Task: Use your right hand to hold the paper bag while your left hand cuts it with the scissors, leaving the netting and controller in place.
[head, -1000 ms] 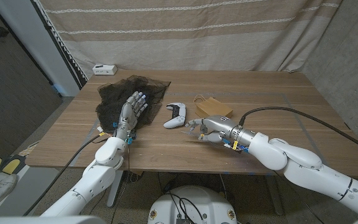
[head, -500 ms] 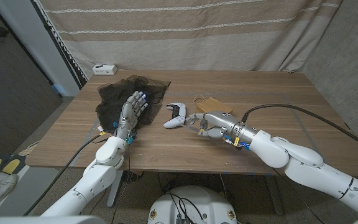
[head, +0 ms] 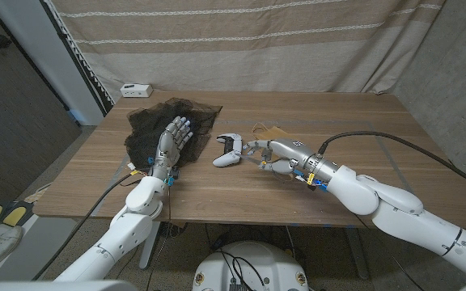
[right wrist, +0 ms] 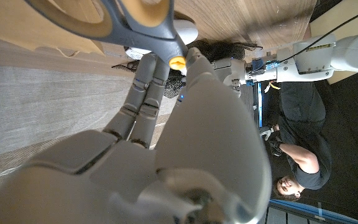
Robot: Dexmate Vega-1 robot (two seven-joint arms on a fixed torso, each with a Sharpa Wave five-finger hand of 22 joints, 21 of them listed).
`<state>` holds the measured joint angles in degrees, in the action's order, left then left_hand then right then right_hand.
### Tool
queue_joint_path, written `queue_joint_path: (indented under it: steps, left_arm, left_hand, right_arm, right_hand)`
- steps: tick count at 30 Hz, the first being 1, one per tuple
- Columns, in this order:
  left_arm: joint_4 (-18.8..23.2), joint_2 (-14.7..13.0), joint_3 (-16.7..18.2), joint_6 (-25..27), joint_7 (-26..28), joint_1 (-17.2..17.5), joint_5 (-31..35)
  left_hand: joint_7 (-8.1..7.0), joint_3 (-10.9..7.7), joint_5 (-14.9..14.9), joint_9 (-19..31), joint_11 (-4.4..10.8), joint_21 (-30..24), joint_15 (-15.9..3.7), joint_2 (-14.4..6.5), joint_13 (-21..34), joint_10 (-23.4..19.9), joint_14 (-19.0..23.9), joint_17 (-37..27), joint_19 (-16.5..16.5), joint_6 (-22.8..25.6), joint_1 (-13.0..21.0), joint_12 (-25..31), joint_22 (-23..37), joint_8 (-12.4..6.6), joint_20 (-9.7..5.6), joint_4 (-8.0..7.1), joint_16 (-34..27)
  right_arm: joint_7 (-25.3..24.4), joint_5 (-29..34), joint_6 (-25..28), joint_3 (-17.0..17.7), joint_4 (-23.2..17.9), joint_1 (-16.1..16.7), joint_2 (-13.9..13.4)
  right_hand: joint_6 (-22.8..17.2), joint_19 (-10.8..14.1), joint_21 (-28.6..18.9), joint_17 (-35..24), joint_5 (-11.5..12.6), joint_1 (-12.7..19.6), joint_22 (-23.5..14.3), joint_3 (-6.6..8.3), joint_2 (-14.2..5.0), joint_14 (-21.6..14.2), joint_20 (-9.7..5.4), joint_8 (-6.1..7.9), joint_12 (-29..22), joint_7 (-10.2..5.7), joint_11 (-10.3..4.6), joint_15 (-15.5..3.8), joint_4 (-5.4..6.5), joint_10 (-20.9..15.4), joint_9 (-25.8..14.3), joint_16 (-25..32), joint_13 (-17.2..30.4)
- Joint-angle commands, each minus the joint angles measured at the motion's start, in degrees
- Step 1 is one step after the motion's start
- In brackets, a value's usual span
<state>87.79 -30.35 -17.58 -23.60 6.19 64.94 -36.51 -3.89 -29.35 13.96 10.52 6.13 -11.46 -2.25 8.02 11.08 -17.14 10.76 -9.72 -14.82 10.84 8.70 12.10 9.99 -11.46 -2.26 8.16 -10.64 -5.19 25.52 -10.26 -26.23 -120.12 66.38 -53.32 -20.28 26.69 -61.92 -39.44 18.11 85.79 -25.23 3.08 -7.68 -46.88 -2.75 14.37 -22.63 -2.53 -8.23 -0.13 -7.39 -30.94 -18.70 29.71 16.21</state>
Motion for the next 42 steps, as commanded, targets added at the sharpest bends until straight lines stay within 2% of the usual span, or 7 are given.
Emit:
queue_joint_path:
  steps: [1, 9, 10, 12, 16, 29, 42]
  left_arm:
    - [0.5, 0.5, 0.2, -0.8, 1.4, 0.3, 0.9]
    - [0.3, 0.7, 0.3, -1.4, 1.1, 0.1, 1.0]
    - [0.5, 1.3, 0.3, -1.7, 3.3, 0.2, 2.5]
    - [0.5, 1.6, 0.3, -2.1, 3.9, 0.2, 3.0]
    - [-0.1, 1.5, 0.1, -1.9, 2.7, -0.6, 2.5]
    - [-0.9, 1.6, -0.3, -0.9, 3.8, -2.2, 4.1]
    - [-1.5, 1.7, -1.0, -0.3, 4.0, -3.7, 5.2]
  left_hand:
    - [0.03, 0.35, 0.4, 0.3, 0.07, 0.2, -5.85, -0.4, 0.1, -0.6, 0.9, -0.3, -0.6, 0.5, 0.0, -0.1, 0.2, 0.11, -4.12, 0.04, 0.1]
    - [0.11, 0.4, 0.4, 0.3, 0.21, 0.1, -5.98, -0.4, 0.1, -1.1, 1.1, -0.3, -0.7, 0.7, 0.1, 0.1, 0.2, 0.03, -4.25, 0.09, 0.0]
    - [0.08, 0.41, 0.4, 0.3, 0.27, 0.1, -6.0, -0.4, 0.1, -1.1, 1.0, -0.2, -0.7, 0.8, 0.1, 0.1, 0.2, 0.02, -4.31, 0.1, 0.1]
    - [0.09, 0.43, 0.4, 0.3, 0.35, 0.2, -6.1, -0.4, 0.1, -0.3, 0.7, -0.3, -0.5, 0.8, 0.1, -0.2, 0.2, 0.01, -4.46, 0.12, 0.2]
    - [0.03, 0.43, 0.4, 0.3, 0.26, 0.2, -6.03, -0.4, 0.0, -0.3, 0.6, -0.2, -0.4, 0.9, 0.2, -0.2, 0.2, 0.0, -4.5, 0.14, 0.2]
    - [0.26, 0.49, 0.5, 0.3, 0.28, 0.2, -6.06, -0.4, 0.1, -1.1, 1.1, -0.2, -0.6, 1.4, 0.3, 0.1, 0.2, -0.17, -4.57, 0.21, 0.0]
    - [0.28, 0.52, 0.6, 0.3, 0.29, 0.1, -6.1, -0.4, 0.1, -1.2, 1.3, -0.2, -0.7, 1.8, 0.4, 0.1, 0.2, -0.25, -4.66, 0.23, 0.0]
  right_arm:
    - [-0.4, -3.3, -2.6, 0.5, 1.9, -1.1, 1.7]
    - [-0.6, -5.8, -4.4, 1.0, 3.2, -1.8, 2.7]
    - [-0.2, -7.4, -4.9, 1.1, 3.8, -2.2, 3.1]
    - [-0.3, -7.3, -5.4, 1.1, 4.0, -2.5, 3.2]
    - [0.0, -7.9, -6.8, 1.0, 5.0, -3.7, 3.8]
    - [2.8, -16.7, -8.5, 1.4, 8.3, -5.5, 5.9]
    - [5.3, -26.7, -7.6, 1.7, 10.9, -7.3, 8.1]
  right_hand:
    - [-0.2, -0.3, -0.8, -0.2, -0.3, 0.5, -0.2, 0.26, -0.16, -5.7, -8.0, -0.21, 0.1, 0.77, 0.49, -13.73, -0.1, -0.4, 0.0, 0.1, 0.0]
    - [-0.3, -0.7, -1.2, -0.4, -0.4, 0.4, -0.1, 0.34, -0.25, -5.9, -7.97, -0.24, 0.3, 1.04, 0.92, -13.72, -0.06, -0.6, 0.0, 0.2, -0.1]
    - [-0.3, -0.7, -1.3, -0.4, -0.4, 0.4, -0.1, 0.34, -0.25, -5.9, -7.97, -0.24, 0.3, 1.11, 0.93, -13.72, -0.07, -0.6, 0.0, 0.1, -0.1]
    - [-0.3, -0.7, -1.4, -0.4, -0.4, 0.4, -0.1, 0.35, -0.25, -6.0, -7.97, -0.23, 0.3, 1.1, 0.88, -13.72, -0.06, -0.7, 0.0, 0.1, -0.2]
    - [-0.6, -0.8, -1.6, -0.5, -0.5, 0.4, -0.1, 0.38, -0.25, -6.0, -7.97, -0.17, 0.4, 1.12, 0.89, -13.72, -0.06, -0.7, 0.1, 0.1, -0.2]
    - [-1.4, -1.2, -2.8, -0.9, -0.7, 0.4, 0.1, 0.48, -0.21, -6.1, -7.96, -0.02, 0.5, 1.04, 1.1, -13.71, -0.07, -1.7, 0.2, 0.0, -0.4]
    - [-1.9, -1.6, -3.9, -1.2, -1.0, 0.4, 0.2, 0.62, -0.16, -6.3, -7.91, 0.03, 0.3, 1.58, 1.7, -13.7, -0.11, -3.1, 0.4, -0.1, -0.5]
